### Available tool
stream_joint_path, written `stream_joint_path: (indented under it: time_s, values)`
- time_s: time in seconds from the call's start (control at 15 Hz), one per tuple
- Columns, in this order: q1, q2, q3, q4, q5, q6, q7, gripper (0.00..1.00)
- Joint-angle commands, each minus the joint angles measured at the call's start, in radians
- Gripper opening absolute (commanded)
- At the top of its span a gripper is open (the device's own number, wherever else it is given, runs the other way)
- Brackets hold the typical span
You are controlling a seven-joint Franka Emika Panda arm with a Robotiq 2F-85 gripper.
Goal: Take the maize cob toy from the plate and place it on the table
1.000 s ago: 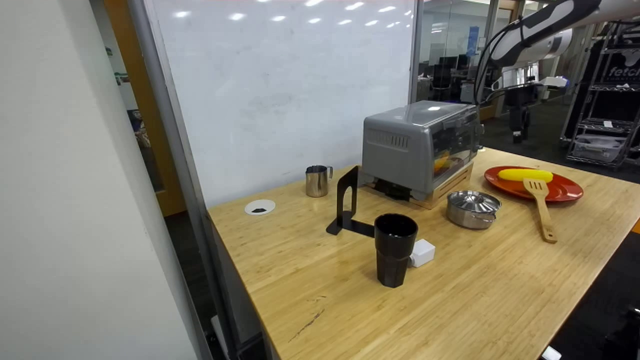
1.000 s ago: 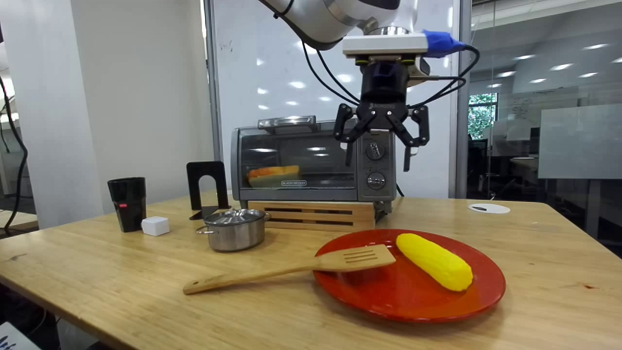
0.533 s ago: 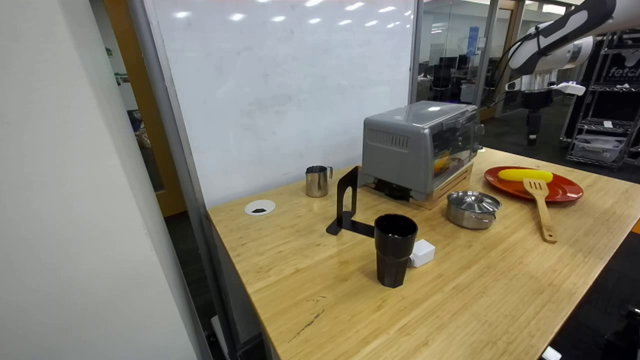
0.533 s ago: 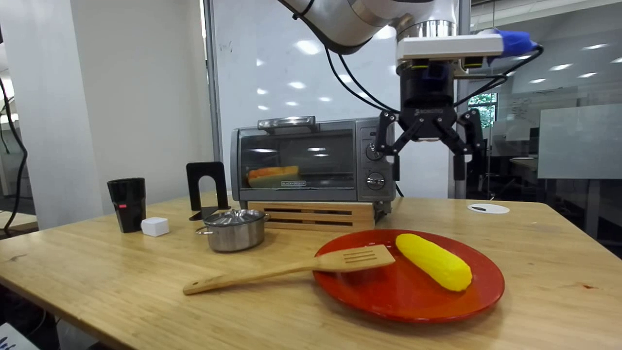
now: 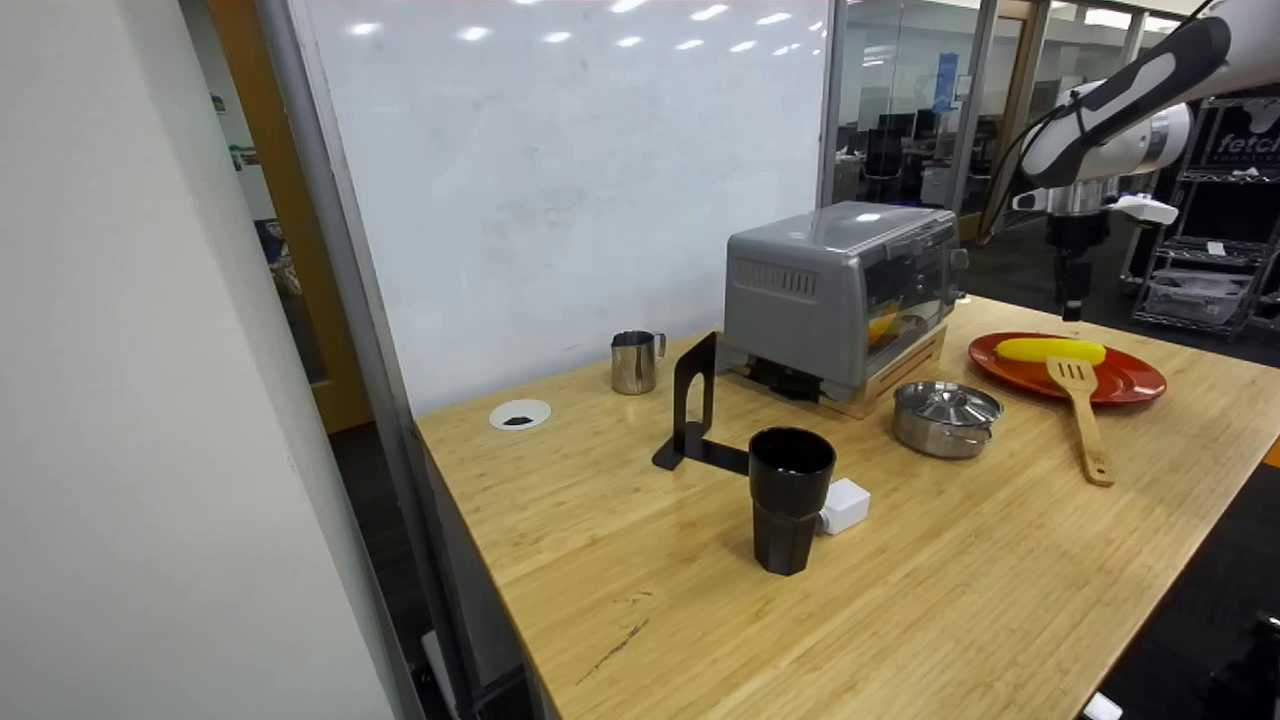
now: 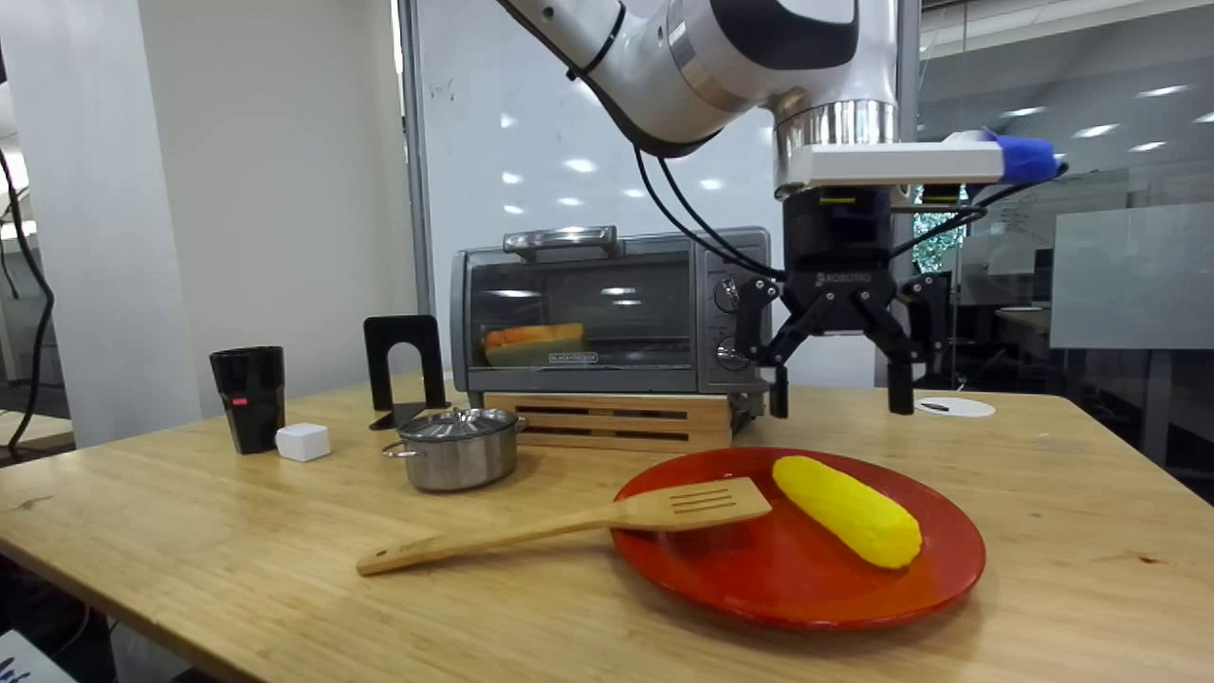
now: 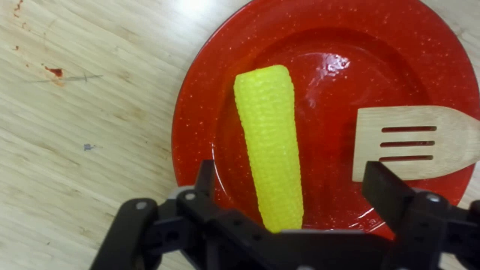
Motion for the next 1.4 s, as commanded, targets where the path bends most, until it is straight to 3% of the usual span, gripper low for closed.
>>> stream_joint_path:
  time_s: [0.0, 1.33]
  values:
    - [-0.005, 0.004, 0.008, 0.002, -0.011, -0.005, 0.003, 1.0]
    - [-0.006, 0.096, 0.022, 0.006, -0.024, 0.064, -0.023, 1.0]
